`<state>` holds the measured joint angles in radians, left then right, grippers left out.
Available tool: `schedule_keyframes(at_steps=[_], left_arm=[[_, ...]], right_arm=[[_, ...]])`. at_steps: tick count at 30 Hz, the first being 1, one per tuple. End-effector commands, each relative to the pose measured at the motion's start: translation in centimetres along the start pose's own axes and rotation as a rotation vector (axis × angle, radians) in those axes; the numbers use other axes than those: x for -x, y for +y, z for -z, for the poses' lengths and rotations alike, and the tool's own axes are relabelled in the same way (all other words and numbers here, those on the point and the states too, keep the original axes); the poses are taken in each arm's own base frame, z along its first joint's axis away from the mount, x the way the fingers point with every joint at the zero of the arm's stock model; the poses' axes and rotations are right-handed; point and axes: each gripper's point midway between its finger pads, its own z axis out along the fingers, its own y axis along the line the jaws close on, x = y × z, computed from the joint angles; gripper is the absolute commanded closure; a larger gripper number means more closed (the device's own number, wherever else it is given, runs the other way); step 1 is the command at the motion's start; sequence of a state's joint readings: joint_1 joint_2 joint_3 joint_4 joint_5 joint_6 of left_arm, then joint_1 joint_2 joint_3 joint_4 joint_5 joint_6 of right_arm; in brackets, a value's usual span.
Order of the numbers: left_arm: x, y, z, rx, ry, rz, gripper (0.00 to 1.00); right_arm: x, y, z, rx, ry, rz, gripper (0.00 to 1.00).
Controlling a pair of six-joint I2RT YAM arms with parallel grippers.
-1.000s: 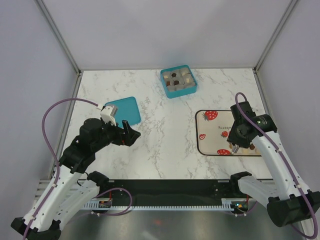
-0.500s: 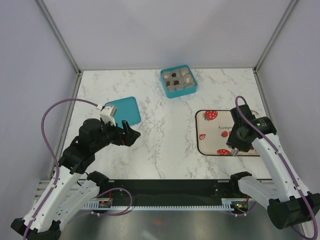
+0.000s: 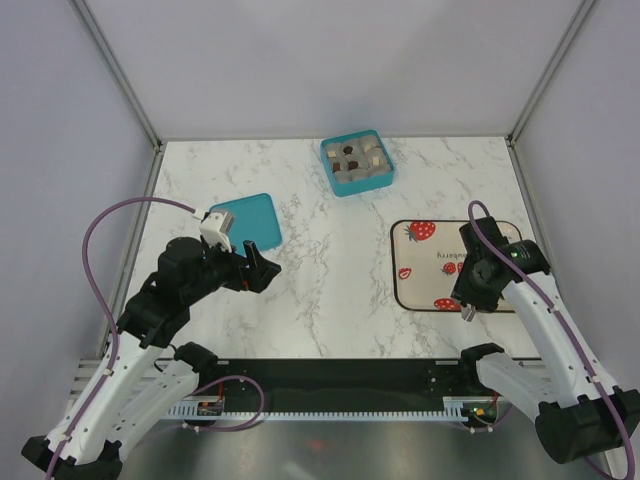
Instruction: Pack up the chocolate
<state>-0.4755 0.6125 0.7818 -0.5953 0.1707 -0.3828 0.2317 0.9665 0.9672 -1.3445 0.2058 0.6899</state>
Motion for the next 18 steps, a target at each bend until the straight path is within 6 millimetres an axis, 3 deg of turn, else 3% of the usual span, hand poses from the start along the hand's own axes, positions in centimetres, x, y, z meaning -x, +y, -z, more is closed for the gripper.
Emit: schedule_keyframes(at_steps=[1,10,18], left_arm=[[0.7,-0.4,0.0,-0.028,-0.031,-0.042,0.01],[0.6,-0.3,-0.1,-0.024,-0.024,-0.040,0.01],[0.7,-0.3,-0.2,-0.021,-0.025,-0.040,0.01]], right_arm=[[-0.9,0.4,0.4,0.045,0.034,0.011,0.53],[0.0,1.8,0.1,0.104,0.011,0.043,0.60],[4.2,4.5,3.1,0.181,-0.069,0.105,0.67]])
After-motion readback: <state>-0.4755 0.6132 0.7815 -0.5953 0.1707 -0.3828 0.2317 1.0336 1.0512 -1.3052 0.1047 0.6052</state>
